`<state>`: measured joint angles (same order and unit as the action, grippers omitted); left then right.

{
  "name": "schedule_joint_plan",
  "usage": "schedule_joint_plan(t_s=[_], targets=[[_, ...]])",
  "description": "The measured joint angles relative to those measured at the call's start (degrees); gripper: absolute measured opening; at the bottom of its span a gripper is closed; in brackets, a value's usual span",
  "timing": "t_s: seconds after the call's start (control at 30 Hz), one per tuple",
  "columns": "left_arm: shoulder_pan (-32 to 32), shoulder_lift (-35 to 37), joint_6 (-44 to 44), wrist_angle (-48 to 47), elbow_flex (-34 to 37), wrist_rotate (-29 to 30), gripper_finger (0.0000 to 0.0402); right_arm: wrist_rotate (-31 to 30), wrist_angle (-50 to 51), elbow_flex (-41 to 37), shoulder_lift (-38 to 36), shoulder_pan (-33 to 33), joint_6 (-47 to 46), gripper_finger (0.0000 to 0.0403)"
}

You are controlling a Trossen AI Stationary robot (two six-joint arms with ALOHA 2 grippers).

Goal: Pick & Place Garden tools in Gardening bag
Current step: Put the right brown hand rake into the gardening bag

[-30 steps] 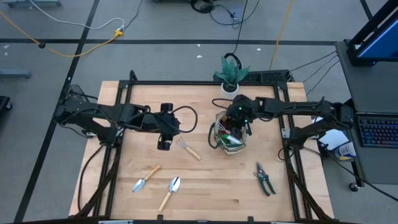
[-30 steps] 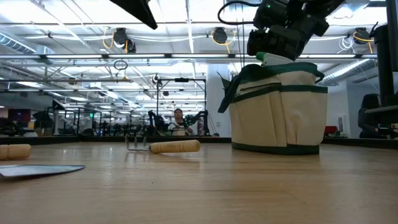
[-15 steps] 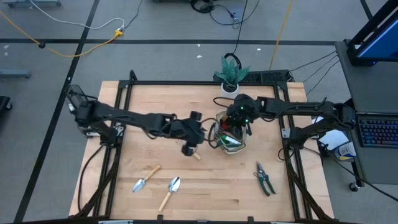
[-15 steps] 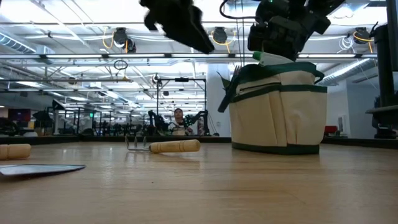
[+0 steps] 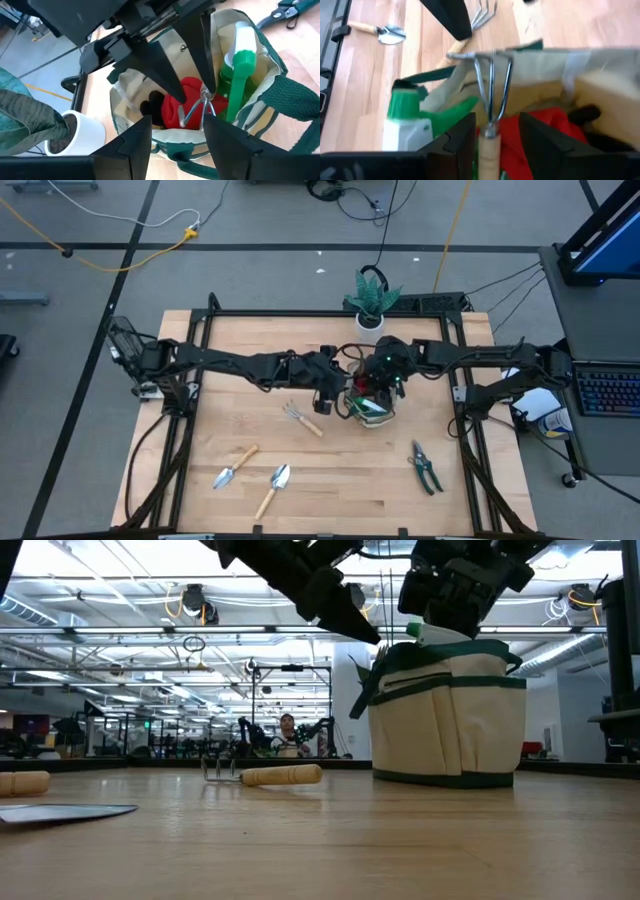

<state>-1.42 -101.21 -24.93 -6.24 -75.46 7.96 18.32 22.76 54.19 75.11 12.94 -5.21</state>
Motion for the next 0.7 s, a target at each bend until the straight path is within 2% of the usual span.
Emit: schedule_joint_plan(t_s=[0.17, 0.33, 0.53, 0.7], targets=[[-0.6, 0.0, -0.4, -0.8, 0.0, -0.7, 0.0184, -0.7, -4.5, 0.0, 0.0, 0.1, 1.6, 0.0145], [0.1, 0.0, -0.5, -1.0, 0.0, -0.7, 0.0184, -4.9, -4.6, 0.0, 0.0, 0.2, 2.6, 0.0145], [1.4, 0.0, -2.3, -1.6, 0.0, -0.7, 0.0184, -4.4, -9.0, -3.4, 0.0, 0.6, 3.3, 0.0146], [2.0, 0.0, -3.3, -1.6, 0.0, -0.5, 0.0184, 5.3, -15.6, -6.6, 0.0, 2.1, 1.5, 0.0146]])
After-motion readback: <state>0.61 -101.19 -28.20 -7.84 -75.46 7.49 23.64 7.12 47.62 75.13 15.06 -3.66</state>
